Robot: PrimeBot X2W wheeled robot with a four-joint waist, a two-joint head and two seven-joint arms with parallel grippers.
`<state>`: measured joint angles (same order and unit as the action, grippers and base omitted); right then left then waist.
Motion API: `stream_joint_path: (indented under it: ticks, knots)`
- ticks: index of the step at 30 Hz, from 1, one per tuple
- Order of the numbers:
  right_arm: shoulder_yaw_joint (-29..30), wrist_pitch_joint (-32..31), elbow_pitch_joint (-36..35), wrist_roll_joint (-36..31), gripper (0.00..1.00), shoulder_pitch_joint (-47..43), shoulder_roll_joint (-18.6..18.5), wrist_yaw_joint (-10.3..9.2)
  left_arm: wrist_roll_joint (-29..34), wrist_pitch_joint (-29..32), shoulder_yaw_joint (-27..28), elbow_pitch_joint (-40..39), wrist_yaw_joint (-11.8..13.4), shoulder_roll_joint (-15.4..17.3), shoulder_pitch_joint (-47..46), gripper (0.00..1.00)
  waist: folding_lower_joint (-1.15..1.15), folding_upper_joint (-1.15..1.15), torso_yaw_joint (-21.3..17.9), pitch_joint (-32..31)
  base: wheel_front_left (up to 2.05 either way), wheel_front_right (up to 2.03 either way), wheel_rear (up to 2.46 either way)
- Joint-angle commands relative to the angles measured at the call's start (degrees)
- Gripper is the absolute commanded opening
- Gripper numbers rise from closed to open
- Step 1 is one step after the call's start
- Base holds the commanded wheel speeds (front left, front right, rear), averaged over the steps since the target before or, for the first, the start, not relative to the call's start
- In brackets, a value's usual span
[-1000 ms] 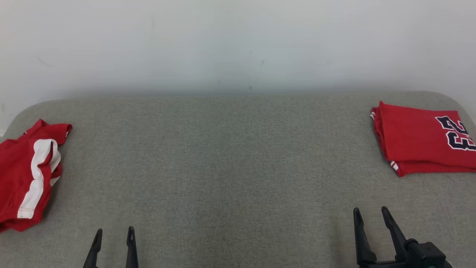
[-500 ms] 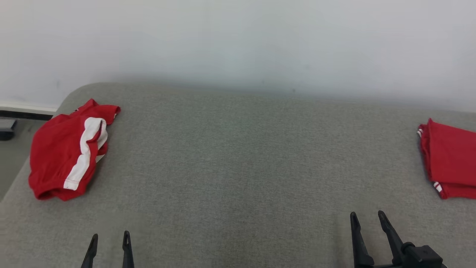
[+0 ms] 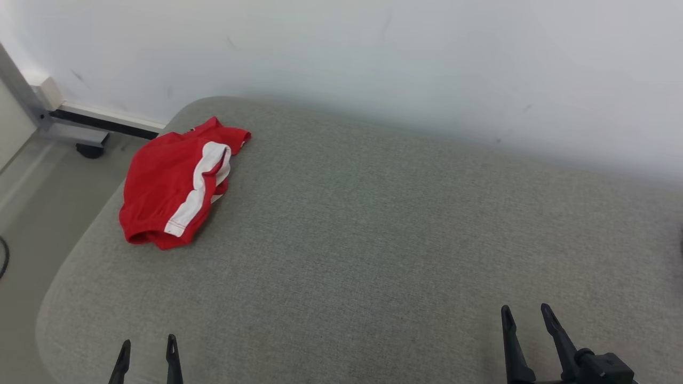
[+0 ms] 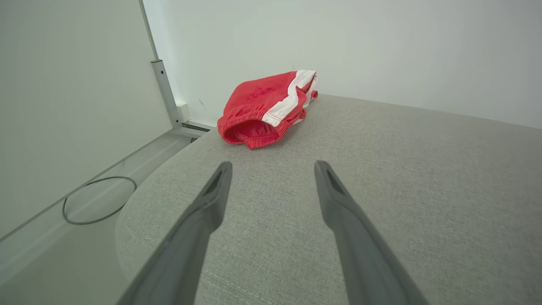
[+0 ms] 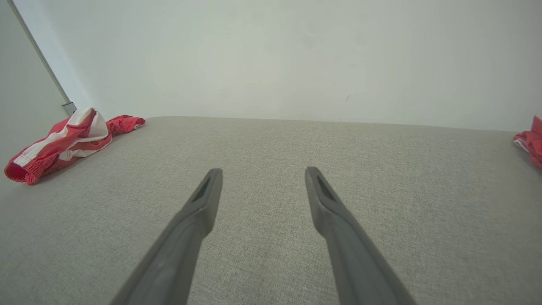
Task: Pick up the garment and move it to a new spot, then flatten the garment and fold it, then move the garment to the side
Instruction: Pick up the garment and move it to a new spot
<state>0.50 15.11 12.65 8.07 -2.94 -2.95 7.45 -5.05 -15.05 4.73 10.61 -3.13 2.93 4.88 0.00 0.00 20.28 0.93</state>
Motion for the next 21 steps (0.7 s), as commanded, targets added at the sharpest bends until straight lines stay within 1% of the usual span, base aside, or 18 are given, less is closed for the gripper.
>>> stream_joint_path:
  ticks: [1,10,15,21]
  knots:
    - [-0.01,0.05,0.03,0.57,1.00,-0.52,0.12,0.03,0.52,-0.14,0.22,0.13,-0.32,-0.08,0.62,1.00,0.00,0.00,2.95,-0.02,0.00,0.00,0.00]
    - [-0.44,0.05,0.03,0.86,1.00,-0.86,0.11,0.03,0.54,-0.14,0.98,0.27,-0.40,-0.08,1.12,1.00,0.00,0.00,6.98,-0.69,0.00,0.00,0.00]
    - [-0.60,0.05,0.32,1.08,1.00,-0.83,0.11,0.03,0.73,-0.14,1.32,0.04,-0.17,-0.08,1.69,1.00,0.00,0.00,8.01,-1.01,0.00,0.00,0.00]
    - [-0.79,0.05,0.54,1.12,1.00,-0.58,0.11,0.03,0.60,-0.14,1.61,0.19,0.00,-0.08,1.92,1.00,0.00,0.00,8.37,-1.15,0.00,0.00,0.00]
